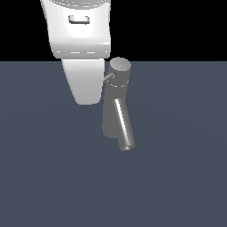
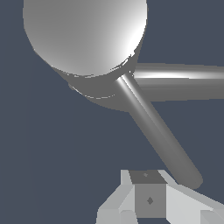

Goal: Turn on the faucet by rotating a designated handle.

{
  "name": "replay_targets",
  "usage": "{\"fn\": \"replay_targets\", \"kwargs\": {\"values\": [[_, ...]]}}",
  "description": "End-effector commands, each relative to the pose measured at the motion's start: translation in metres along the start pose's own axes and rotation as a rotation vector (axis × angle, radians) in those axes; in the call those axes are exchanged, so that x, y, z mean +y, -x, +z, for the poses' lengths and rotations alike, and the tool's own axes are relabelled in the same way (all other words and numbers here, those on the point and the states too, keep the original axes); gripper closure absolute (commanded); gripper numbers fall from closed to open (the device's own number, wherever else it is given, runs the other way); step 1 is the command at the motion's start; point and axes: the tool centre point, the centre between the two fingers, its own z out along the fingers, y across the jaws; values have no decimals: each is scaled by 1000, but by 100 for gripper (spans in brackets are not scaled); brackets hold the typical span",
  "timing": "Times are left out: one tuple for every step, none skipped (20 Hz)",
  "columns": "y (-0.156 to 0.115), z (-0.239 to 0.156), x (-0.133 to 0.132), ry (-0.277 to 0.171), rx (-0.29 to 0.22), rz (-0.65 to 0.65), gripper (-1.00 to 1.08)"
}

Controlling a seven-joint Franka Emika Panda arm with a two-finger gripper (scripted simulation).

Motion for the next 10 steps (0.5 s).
{"fn": "replay_targets", "kwargs": {"values": [[-13,0,7,5,12,22,108],[-13,0,8,5,12,22,108],[-14,0,9,5,12,22,108],[-15,0,11,5,13,22,108],[-16,0,12,5,13,22,108],[-17,0,13,6,13,23,108],[-18,0,14,6,13,23,108],[-19,0,15,6,13,23,108],[-19,0,16,6,13,23,108],[-20,0,18,6,13,24,108]]}}
